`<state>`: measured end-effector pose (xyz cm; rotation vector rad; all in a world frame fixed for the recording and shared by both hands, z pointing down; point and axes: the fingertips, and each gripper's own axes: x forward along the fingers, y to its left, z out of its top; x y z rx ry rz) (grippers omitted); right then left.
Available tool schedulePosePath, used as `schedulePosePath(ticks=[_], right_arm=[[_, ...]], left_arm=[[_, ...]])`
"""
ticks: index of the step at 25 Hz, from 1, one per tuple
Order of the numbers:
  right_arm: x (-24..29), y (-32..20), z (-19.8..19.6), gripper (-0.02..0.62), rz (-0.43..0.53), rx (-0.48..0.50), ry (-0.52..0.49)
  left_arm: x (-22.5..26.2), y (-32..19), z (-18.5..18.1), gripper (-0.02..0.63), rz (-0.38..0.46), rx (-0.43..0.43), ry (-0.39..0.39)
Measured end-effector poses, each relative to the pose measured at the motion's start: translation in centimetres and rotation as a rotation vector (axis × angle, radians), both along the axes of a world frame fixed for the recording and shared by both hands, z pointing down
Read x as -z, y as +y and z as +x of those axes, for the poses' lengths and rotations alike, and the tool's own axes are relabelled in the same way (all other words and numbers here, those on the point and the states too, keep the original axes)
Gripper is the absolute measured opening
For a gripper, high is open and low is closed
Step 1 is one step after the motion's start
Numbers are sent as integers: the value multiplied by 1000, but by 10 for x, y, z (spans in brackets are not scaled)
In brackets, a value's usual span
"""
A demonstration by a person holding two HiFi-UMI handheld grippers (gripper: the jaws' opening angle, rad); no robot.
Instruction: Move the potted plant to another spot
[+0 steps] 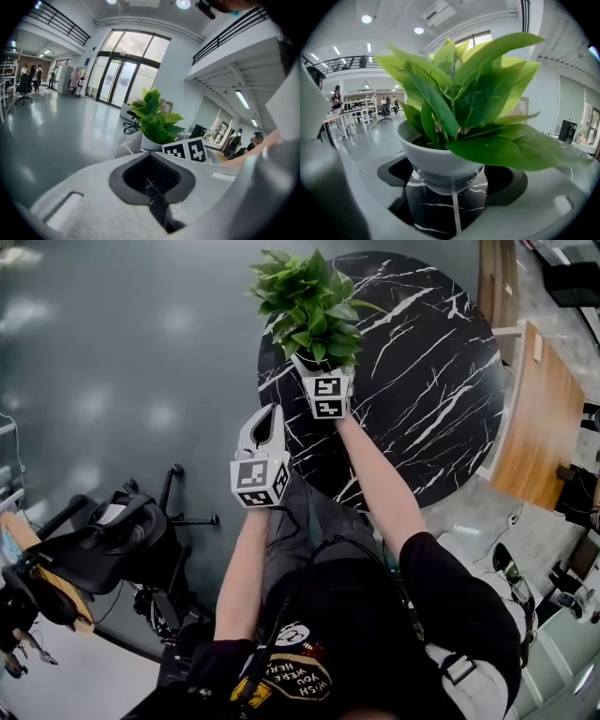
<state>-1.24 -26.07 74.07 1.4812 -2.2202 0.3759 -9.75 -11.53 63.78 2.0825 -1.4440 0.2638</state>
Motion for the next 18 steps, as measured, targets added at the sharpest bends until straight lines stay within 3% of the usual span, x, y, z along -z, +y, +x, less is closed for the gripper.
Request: schedulePosePath(ticks=[6, 18], right_arm=[[0, 3, 64, 479, -22, -108, 11], [1, 41, 256, 479, -23, -354, 26]], left_arm=[[4, -6, 29, 3, 8, -67, 8], [8, -2, 119, 3, 9, -273, 5]])
